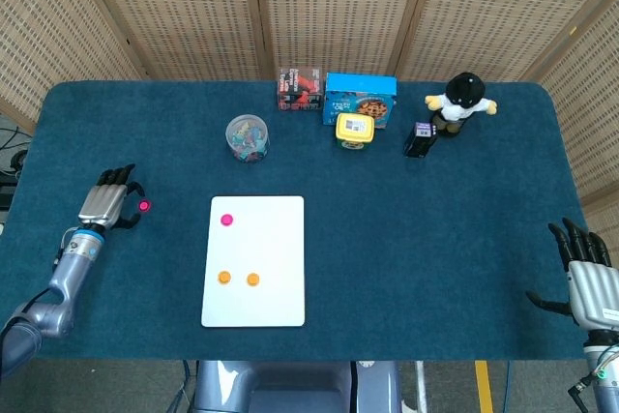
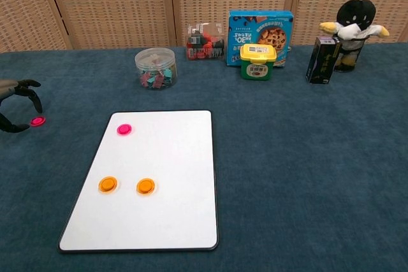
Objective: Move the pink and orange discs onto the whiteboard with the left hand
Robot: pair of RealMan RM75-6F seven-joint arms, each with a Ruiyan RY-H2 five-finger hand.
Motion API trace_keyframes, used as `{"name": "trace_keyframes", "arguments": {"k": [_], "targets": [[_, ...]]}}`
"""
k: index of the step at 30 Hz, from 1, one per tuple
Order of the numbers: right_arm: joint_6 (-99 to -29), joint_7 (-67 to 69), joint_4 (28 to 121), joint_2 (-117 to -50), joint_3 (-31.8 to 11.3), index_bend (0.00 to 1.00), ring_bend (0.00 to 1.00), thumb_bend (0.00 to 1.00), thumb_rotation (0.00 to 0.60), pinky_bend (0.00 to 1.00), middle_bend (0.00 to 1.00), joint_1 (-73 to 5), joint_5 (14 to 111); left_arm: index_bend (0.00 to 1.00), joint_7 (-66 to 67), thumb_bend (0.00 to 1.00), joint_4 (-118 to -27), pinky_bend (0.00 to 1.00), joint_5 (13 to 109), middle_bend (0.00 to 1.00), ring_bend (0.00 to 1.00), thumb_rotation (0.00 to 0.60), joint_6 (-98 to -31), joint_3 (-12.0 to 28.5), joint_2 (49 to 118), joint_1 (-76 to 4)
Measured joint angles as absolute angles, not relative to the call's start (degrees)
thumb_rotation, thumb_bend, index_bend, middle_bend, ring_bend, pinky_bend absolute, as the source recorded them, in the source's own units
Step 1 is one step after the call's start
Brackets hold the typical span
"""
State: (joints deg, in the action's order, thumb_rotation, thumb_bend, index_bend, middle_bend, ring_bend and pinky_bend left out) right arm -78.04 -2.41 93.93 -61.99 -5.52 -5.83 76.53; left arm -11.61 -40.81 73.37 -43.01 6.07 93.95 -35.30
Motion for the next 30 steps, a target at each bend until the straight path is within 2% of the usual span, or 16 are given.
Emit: {"name": "trace_keyframes", "arguments": {"k": [12,16,18,30], "targets": [[-77.7,-2.3,94.1,-61.9,-5.5,0.00,0.00,0.00,0.600,0.00,0.00,-6.0,76.4,0.38,-11.7,0.36,-39.5,0.00,73.9,0.00,0.00,0.600,-42.9,6.2,95.7,-35.4],[-77.7,-2.2,94.1,-61.9,-5.5,0.00,0.00,0.00,0.600,0.00,0.00,-6.0,76.3,0.60,-11.5,0.37,-39.2,0.00,73.8,0.00,0.00,0.600,-42.9,6.4,96.0,-35.5],[-77.6,-2.1,94.1,-61.8,-5.5,0.00,0.00,0.00,0.600,0.00,0.00,-6.0,76.2,0.67,-11.2,0.37,-39.1,0.00,73.7,0.00,0.00,0.600,-42.9,6.5,96.1,-35.5],[-77.0,-1.6,94.7,-61.5,-5.5,0.00,0.00,0.00,0.600,0.00,0.00,-6.1,76.0,0.69,-10.8,0.37,-41.0,0.00,73.6,0.00,0.00,0.600,-44.3,7.1,95.0,-35.0]]}}
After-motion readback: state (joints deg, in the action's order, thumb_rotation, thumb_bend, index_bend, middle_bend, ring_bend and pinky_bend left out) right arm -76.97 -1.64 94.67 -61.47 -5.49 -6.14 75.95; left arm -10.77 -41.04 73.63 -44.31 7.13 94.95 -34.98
